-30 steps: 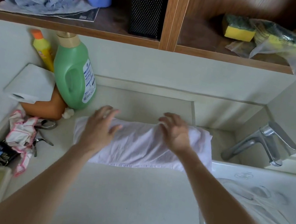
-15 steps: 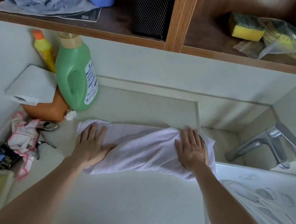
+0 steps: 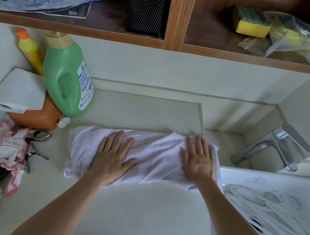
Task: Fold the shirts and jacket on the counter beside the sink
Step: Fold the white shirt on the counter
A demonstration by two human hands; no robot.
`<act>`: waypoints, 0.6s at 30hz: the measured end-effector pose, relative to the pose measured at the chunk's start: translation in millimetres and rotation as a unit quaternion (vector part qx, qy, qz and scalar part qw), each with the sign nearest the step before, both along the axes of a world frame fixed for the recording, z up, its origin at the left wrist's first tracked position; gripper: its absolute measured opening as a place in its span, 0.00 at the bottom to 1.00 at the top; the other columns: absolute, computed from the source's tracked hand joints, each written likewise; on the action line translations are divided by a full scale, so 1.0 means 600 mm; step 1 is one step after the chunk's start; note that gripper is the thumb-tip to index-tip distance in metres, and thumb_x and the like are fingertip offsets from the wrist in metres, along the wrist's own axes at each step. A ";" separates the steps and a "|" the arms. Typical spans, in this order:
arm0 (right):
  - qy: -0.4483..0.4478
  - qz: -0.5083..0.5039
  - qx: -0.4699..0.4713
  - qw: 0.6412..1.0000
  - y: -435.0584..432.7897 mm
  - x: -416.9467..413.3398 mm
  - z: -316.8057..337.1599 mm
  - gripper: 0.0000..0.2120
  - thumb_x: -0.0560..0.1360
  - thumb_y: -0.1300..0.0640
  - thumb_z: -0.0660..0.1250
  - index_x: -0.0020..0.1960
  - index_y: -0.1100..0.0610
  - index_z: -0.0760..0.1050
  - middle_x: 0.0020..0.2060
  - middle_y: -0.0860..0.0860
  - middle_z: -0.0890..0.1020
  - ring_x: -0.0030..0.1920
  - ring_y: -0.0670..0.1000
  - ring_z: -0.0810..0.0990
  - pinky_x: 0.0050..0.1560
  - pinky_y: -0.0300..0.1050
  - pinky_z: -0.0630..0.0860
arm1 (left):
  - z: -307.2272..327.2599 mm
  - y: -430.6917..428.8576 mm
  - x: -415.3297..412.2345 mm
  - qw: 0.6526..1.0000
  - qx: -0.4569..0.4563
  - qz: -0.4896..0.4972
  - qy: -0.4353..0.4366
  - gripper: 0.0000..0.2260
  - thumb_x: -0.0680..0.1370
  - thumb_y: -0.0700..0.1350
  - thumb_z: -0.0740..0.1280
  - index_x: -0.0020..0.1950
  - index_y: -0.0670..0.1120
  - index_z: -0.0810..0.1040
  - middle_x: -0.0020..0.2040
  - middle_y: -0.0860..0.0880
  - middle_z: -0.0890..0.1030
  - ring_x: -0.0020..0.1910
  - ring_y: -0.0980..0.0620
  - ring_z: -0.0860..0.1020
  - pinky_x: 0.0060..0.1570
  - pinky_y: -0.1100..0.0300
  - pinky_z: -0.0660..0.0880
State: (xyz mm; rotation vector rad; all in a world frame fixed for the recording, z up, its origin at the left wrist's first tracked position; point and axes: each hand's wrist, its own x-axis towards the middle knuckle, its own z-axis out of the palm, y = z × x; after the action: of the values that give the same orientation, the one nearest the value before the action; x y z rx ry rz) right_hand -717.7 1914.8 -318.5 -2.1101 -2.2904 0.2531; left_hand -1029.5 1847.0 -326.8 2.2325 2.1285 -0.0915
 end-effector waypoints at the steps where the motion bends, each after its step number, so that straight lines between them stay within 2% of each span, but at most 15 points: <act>1: 0.002 -0.039 -0.015 0.999 0.004 0.017 -0.004 0.32 0.77 0.31 0.31 0.80 0.39 0.42 0.81 0.49 0.46 0.80 0.54 0.46 0.76 0.59 0.37 | -0.002 0.003 0.003 1.000 0.002 0.015 -0.003 0.36 0.78 0.72 0.40 0.82 0.55 0.53 0.82 0.43 0.53 0.79 0.40 0.53 0.77 0.44 0.52; 3: 0.041 -0.094 -0.050 0.993 0.009 0.033 -0.008 0.32 0.75 0.27 0.32 0.77 0.33 0.39 0.81 0.46 0.44 0.79 0.58 0.53 0.76 0.64 0.47 | -0.001 0.004 0.010 0.999 -0.010 0.033 -0.013 0.36 0.78 0.72 0.40 0.82 0.56 0.51 0.81 0.42 0.53 0.79 0.39 0.53 0.76 0.43 0.51; 5: 0.087 -0.096 -0.069 0.989 0.010 0.035 -0.006 0.32 0.72 0.25 0.32 0.75 0.31 0.38 0.81 0.47 0.45 0.76 0.61 0.62 0.73 0.62 0.60 | 0.002 0.004 0.007 0.999 -0.030 0.036 -0.014 0.37 0.75 0.74 0.36 0.81 0.58 0.46 0.82 0.43 0.49 0.79 0.39 0.50 0.76 0.43 0.48; 6: 0.093 -0.089 -0.080 0.988 0.012 0.034 -0.003 0.32 0.72 0.24 0.32 0.75 0.31 0.37 0.81 0.48 0.44 0.75 0.62 0.64 0.71 0.62 0.64 | 0.005 0.007 0.005 0.998 -0.045 0.038 -0.012 0.39 0.73 0.75 0.33 0.81 0.59 0.43 0.82 0.43 0.46 0.79 0.40 0.47 0.76 0.44 0.46; 8: 0.071 -0.092 -0.113 0.987 0.028 0.033 0.010 0.31 0.75 0.27 0.35 0.76 0.33 0.38 0.81 0.47 0.42 0.77 0.62 0.60 0.72 0.64 0.61 | 0.016 0.012 0.008 0.996 -0.080 0.045 -0.012 0.42 0.69 0.77 0.30 0.80 0.60 0.39 0.82 0.45 0.43 0.79 0.41 0.44 0.76 0.44 0.43; 10: -0.001 -0.074 -0.133 0.988 0.044 0.026 0.034 0.29 0.80 0.32 0.40 0.79 0.38 0.41 0.80 0.48 0.40 0.79 0.61 0.48 0.75 0.67 0.49 | 0.037 0.010 0.018 0.992 -0.117 0.055 0.000 0.42 0.70 0.78 0.35 0.80 0.60 0.39 0.82 0.45 0.43 0.79 0.39 0.45 0.76 0.42 0.45; 11: -0.039 -0.049 -0.101 0.993 0.043 0.018 0.047 0.28 0.82 0.36 0.44 0.80 0.41 0.45 0.81 0.50 0.40 0.80 0.60 0.45 0.75 0.66 0.45 | 0.048 0.005 0.026 0.989 -0.131 0.062 0.014 0.41 0.72 0.77 0.39 0.80 0.59 0.41 0.82 0.43 0.44 0.79 0.38 0.47 0.76 0.39 0.47; 12: -0.058 -0.018 -0.042 0.997 0.036 0.008 0.063 0.27 0.83 0.41 0.49 0.80 0.43 0.50 0.81 0.52 0.44 0.80 0.60 0.46 0.76 0.63 0.45 | 0.061 -0.002 0.037 0.988 -0.132 0.070 0.033 0.40 0.73 0.76 0.42 0.81 0.58 0.43 0.81 0.42 0.45 0.78 0.36 0.49 0.75 0.37 0.49; 13: -0.049 0.018 0.020 0.998 0.024 -0.008 0.077 0.25 0.82 0.45 0.54 0.78 0.45 0.57 0.80 0.55 0.53 0.78 0.60 0.54 0.75 0.59 0.52 | 0.072 -0.010 0.049 0.987 -0.130 0.081 0.057 0.40 0.74 0.76 0.44 0.81 0.56 0.44 0.81 0.40 0.47 0.77 0.34 0.51 0.74 0.36 0.51; 15: 0.021 0.082 0.063 0.994 -0.015 -0.048 0.094 0.19 0.81 0.49 0.57 0.71 0.47 0.69 0.68 0.56 0.73 0.67 0.60 0.73 0.64 0.52 0.68 | 0.096 -0.024 0.073 0.979 -0.141 0.105 0.100 0.42 0.74 0.76 0.47 0.81 0.52 0.47 0.79 0.35 0.52 0.75 0.32 0.57 0.72 0.37 0.57; 16: 0.055 0.104 0.033 0.993 -0.041 -0.067 0.096 0.17 0.82 0.48 0.56 0.69 0.47 0.71 0.62 0.55 0.78 0.60 0.61 0.78 0.57 0.51 0.72 | 0.107 -0.033 0.084 0.974 -0.156 0.121 0.110 0.44 0.73 0.76 0.48 0.81 0.51 0.48 0.78 0.33 0.55 0.73 0.32 0.60 0.69 0.40 0.61; 18: 0.092 0.111 -0.069 0.987 -0.082 -0.095 0.089 0.18 0.82 0.43 0.54 0.70 0.44 0.66 0.58 0.55 0.82 0.52 0.61 0.82 0.52 0.50 0.76 | 0.124 -0.038 0.096 0.966 -0.192 0.154 0.084 0.46 0.71 0.78 0.50 0.80 0.49 0.54 0.75 0.35 0.63 0.70 0.35 0.68 0.62 0.46 0.70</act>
State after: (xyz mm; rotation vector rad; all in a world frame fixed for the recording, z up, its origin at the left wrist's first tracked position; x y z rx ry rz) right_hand -774.7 1865.5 -265.0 -1.7937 -2.4568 0.6001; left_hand -972.0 1823.9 -252.2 1.7149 2.2710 -0.6378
